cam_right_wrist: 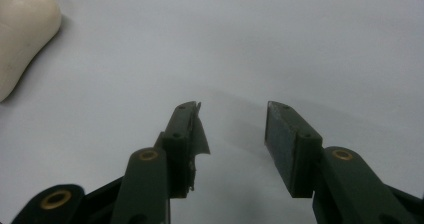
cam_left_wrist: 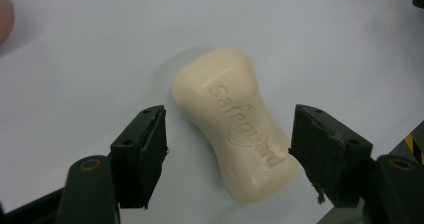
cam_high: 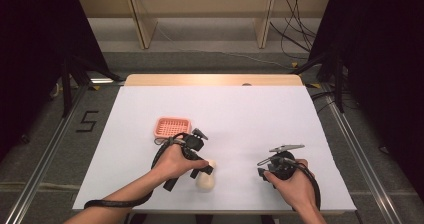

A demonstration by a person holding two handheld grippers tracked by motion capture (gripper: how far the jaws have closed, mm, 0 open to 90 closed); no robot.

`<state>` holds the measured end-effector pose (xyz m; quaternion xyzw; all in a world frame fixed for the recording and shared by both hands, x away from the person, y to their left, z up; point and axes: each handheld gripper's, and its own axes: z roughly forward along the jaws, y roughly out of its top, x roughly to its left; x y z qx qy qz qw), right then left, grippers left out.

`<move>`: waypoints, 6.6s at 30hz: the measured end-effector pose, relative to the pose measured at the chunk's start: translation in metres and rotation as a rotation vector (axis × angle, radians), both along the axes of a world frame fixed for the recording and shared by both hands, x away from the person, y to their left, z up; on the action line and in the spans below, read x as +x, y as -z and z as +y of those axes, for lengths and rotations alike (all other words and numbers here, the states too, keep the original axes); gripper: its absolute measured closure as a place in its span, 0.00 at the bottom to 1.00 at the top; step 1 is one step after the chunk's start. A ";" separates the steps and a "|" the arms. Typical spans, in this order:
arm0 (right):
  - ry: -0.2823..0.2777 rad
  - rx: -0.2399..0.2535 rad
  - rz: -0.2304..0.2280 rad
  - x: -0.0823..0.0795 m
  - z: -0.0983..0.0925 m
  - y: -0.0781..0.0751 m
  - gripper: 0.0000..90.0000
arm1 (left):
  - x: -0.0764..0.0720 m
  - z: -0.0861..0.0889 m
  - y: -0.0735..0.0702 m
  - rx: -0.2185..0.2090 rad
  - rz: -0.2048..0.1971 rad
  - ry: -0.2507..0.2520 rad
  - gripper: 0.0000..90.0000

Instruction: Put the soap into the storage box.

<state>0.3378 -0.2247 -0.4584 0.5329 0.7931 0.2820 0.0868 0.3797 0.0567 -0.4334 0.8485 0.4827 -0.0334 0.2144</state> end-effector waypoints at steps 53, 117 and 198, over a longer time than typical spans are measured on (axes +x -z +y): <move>-0.004 0.000 0.003 0.000 0.000 0.001 0.63 | 0.007 -0.025 0.023 0.213 0.076 0.147 0.52; -0.009 0.006 -0.011 0.001 0.000 0.002 0.61 | 0.008 0.009 -0.006 0.281 -0.090 0.349 0.55; -0.012 0.018 0.023 0.000 0.001 0.002 0.60 | 0.056 0.081 -0.022 0.353 -0.203 0.505 0.55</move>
